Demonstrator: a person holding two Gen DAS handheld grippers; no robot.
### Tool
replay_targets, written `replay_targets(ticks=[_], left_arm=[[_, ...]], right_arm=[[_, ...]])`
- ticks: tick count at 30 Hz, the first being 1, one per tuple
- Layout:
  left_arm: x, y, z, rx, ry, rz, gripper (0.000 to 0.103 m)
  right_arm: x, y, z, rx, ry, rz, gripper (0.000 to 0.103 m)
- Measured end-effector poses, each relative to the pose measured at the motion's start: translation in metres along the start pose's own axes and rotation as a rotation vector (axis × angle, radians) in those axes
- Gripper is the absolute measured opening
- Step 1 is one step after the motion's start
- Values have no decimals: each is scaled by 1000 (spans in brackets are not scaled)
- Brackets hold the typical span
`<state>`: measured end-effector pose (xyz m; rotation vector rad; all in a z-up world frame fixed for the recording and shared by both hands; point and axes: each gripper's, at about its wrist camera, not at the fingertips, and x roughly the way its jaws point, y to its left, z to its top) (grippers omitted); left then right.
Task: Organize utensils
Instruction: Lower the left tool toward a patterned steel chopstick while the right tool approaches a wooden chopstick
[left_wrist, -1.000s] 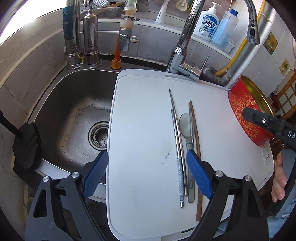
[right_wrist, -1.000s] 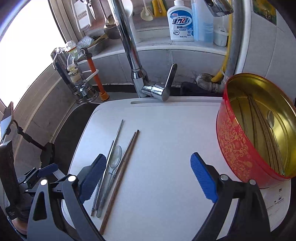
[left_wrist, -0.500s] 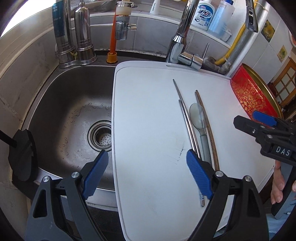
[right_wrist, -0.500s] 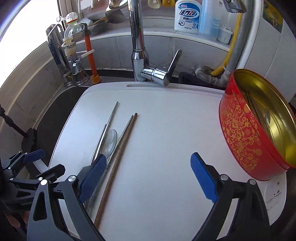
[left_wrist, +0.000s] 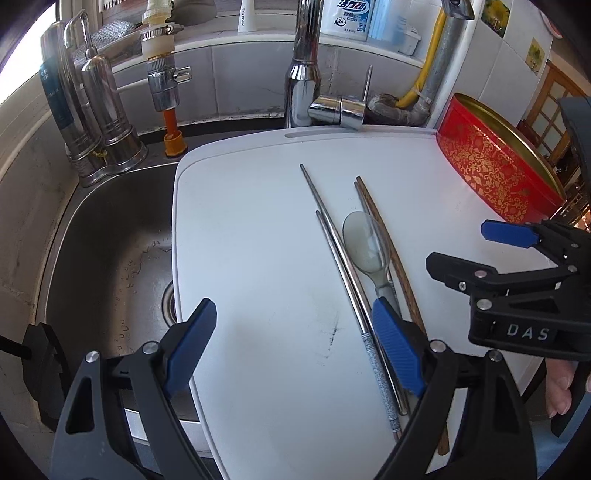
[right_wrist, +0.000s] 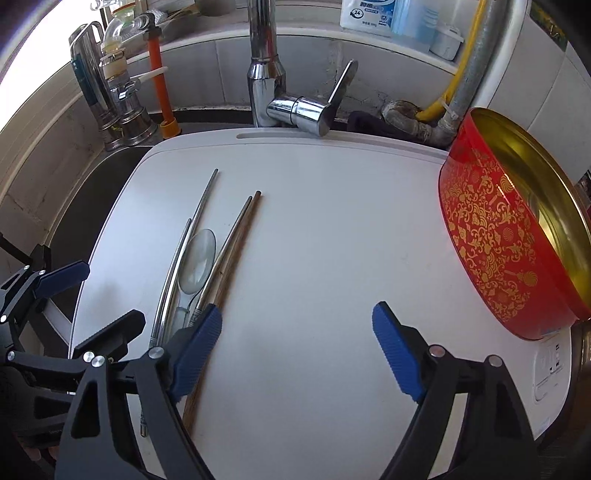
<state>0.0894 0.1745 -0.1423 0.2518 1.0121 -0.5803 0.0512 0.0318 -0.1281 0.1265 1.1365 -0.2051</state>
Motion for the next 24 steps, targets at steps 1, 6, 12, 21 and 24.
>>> replay_targets(ticks=[1, 6, 12, 21, 24], left_arm=[[1, -1, 0, 8, 4, 9, 84], [4, -10, -6, 64, 4, 26, 84], [10, -12, -6, 82, 11, 67, 84], [13, 2, -7, 45, 18, 82, 84], [15, 0, -6, 54, 10, 54, 84]], right_arm=[[2, 1, 3, 3, 20, 15, 84], [13, 20, 15, -76, 82, -26, 79], [22, 37, 14, -163, 99, -93, 79], [22, 22, 10, -148, 111, -59, 73], [21, 19, 8, -131, 133, -32, 67]])
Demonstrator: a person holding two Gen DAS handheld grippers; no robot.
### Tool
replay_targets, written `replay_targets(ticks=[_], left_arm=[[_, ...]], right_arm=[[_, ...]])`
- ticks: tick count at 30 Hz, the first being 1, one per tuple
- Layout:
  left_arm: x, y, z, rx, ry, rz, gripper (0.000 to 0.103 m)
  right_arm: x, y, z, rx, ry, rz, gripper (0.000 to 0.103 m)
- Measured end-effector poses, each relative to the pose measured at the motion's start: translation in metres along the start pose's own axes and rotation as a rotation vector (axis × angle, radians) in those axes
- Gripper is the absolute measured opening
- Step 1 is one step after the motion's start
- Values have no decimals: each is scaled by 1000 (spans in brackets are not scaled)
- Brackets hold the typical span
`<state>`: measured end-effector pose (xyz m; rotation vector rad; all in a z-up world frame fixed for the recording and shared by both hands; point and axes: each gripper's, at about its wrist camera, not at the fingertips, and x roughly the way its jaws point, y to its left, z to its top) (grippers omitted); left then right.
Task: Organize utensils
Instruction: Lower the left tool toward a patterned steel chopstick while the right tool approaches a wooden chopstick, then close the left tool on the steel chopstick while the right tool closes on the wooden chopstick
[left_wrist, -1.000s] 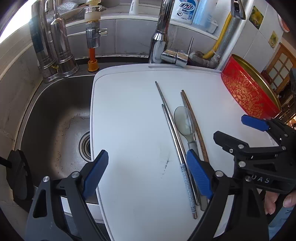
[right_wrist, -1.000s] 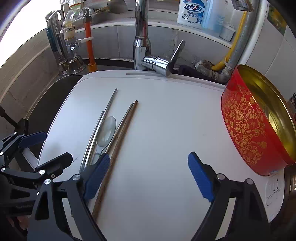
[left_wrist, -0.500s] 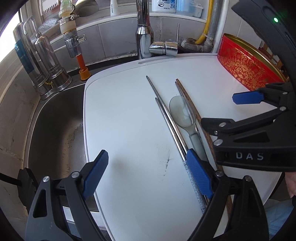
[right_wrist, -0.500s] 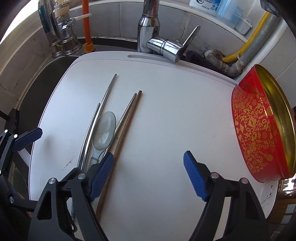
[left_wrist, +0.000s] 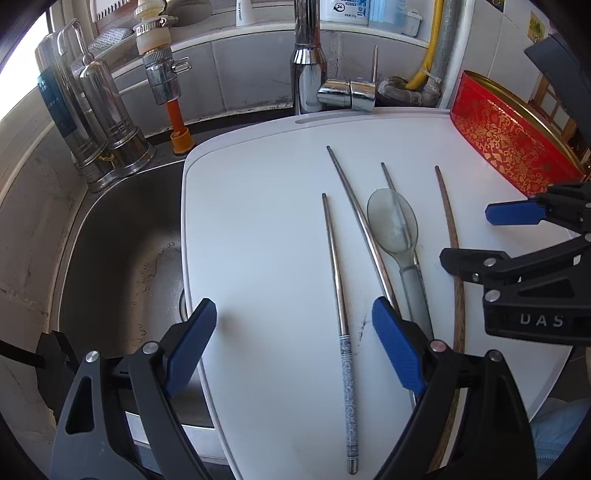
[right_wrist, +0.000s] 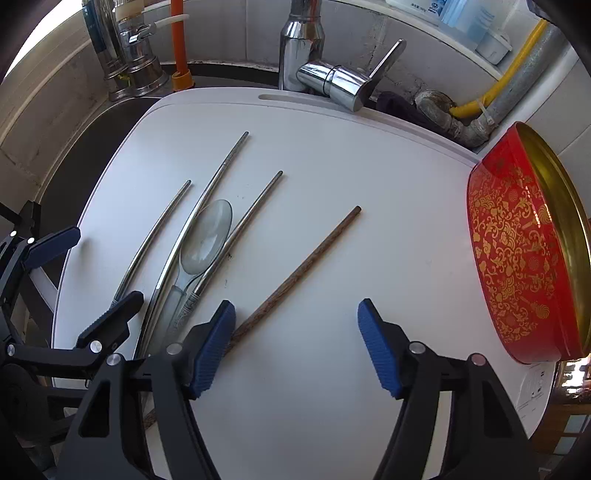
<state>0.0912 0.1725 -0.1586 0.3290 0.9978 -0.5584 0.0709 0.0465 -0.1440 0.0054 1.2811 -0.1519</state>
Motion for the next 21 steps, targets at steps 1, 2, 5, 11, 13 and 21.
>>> replay_targets(ticks=[1, 2, 5, 11, 13, 21], left_arm=[[1, 0, 0, -3, 0, -27, 84], [1, -1, 0, -4, -9, -30, 81], [-4, -6, 0, 15, -34, -51, 45], [-5, 18, 1, -144, -13, -154, 5], [-5, 22, -1, -174, -11, -172, 5], [-11, 26, -1, -224, -9, -179, 5]], right_arm=[[-1, 1, -1, 2, 5, 2, 67], [-2, 2, -2, 6, 10, 3, 67], [-4, 4, -7, 52, 16, 49, 47], [-7, 7, -5, 46, 29, 99, 6], [-7, 5, -6, 52, 27, 108, 6], [-19, -15, -11, 111, -3, 121, 6]])
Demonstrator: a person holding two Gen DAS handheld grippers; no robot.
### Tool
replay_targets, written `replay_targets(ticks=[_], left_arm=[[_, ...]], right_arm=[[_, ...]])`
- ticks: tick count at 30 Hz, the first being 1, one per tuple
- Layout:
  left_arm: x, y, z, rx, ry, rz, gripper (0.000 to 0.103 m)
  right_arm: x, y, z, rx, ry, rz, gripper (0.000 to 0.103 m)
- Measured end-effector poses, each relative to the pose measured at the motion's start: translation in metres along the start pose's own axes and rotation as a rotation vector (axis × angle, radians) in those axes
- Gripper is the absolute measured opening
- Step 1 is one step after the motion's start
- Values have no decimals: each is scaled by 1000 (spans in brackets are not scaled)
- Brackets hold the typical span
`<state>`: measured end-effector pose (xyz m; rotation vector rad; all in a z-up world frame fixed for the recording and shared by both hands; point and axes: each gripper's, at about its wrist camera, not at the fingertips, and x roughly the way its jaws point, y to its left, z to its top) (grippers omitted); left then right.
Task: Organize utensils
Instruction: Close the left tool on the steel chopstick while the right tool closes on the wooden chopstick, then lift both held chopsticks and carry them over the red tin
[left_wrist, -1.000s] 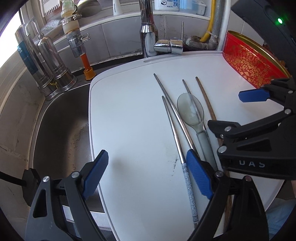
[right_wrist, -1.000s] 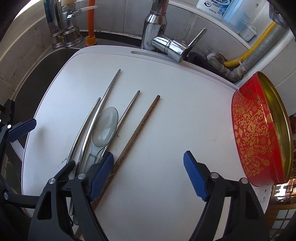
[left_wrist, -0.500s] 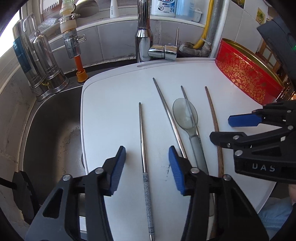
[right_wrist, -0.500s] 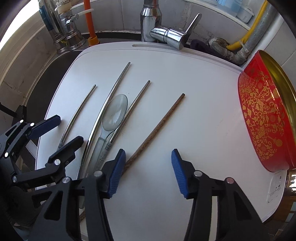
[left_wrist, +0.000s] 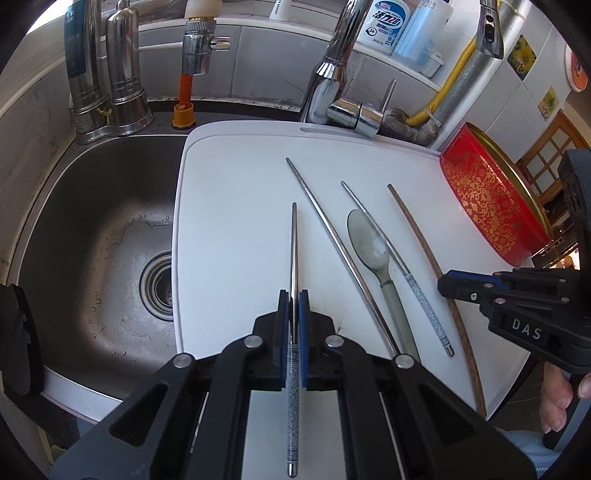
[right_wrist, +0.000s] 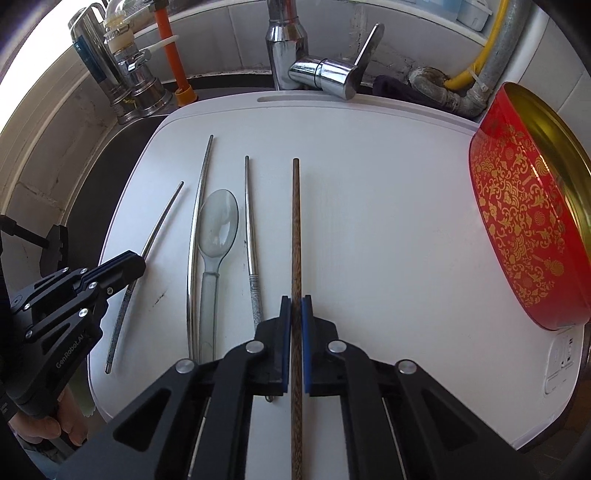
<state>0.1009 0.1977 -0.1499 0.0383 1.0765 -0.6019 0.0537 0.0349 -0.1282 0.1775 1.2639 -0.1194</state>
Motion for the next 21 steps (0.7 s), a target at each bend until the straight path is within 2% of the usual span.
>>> replay_targets(ticks=[13, 17, 21], left_arm=[[-21, -1, 0, -39, -27, -21, 5], [-48, -24, 6, -4, -94, -43, 5], [-63, -52, 16, 21, -136, -48, 5]], right_arm=[[-38, -16, -6, 34, -70, 58, 6], [-79, -17, -9, 2, -182, 99, 6], [-102, -37, -10, 15, -246, 134, 6]])
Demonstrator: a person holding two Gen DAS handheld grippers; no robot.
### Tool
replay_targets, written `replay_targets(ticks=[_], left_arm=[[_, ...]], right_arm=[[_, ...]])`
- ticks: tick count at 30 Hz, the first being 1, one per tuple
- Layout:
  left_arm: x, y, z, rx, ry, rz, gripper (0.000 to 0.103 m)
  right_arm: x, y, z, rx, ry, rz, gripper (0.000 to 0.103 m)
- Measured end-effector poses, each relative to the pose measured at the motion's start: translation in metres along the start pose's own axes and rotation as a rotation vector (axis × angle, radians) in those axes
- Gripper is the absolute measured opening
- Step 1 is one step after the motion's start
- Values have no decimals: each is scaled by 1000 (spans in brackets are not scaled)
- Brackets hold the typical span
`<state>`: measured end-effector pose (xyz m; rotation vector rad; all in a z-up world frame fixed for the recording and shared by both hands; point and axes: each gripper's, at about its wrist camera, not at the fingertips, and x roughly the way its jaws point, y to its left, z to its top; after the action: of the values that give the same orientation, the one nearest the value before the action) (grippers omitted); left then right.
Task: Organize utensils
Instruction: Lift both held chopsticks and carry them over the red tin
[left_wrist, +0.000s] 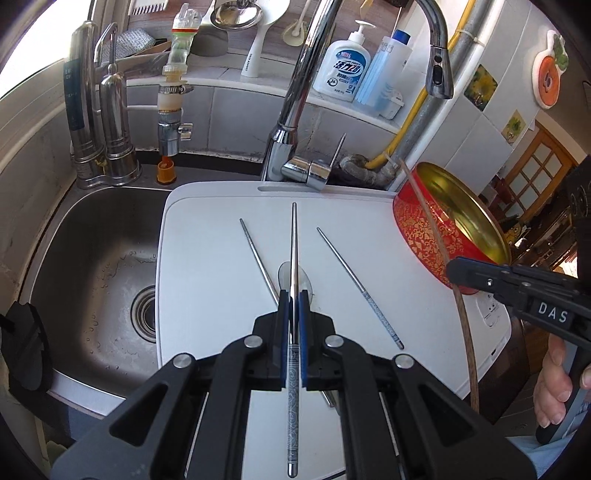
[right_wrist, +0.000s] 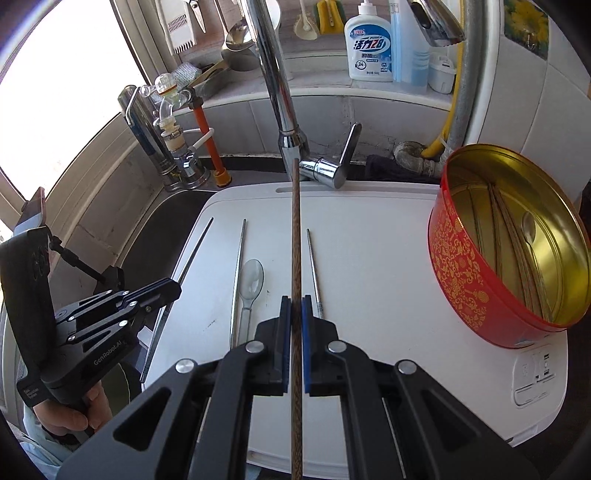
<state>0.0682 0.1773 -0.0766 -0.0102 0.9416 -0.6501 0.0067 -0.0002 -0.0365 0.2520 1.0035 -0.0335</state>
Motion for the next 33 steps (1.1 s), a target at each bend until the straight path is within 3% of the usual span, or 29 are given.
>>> replay_targets(ticks=[7, 15, 22, 28, 33], left_arm=[[0, -50, 14, 21, -22, -6, 5], [14, -109, 31, 55, -23, -16, 5], [16, -174, 76, 126, -76, -73, 5], [28, -236, 125, 186, -114, -145, 5], [60, -277, 148, 208, -102, -186, 5]], right_arm=[[-44, -60, -1, 67, -83, 30, 6], [-112, -142, 2, 151, -254, 17, 6], [-153, -205, 13, 224, -381, -17, 6], [-170, -243, 37, 235, -453, -60, 6], [-156, -271, 52, 269, -434, -69, 6]])
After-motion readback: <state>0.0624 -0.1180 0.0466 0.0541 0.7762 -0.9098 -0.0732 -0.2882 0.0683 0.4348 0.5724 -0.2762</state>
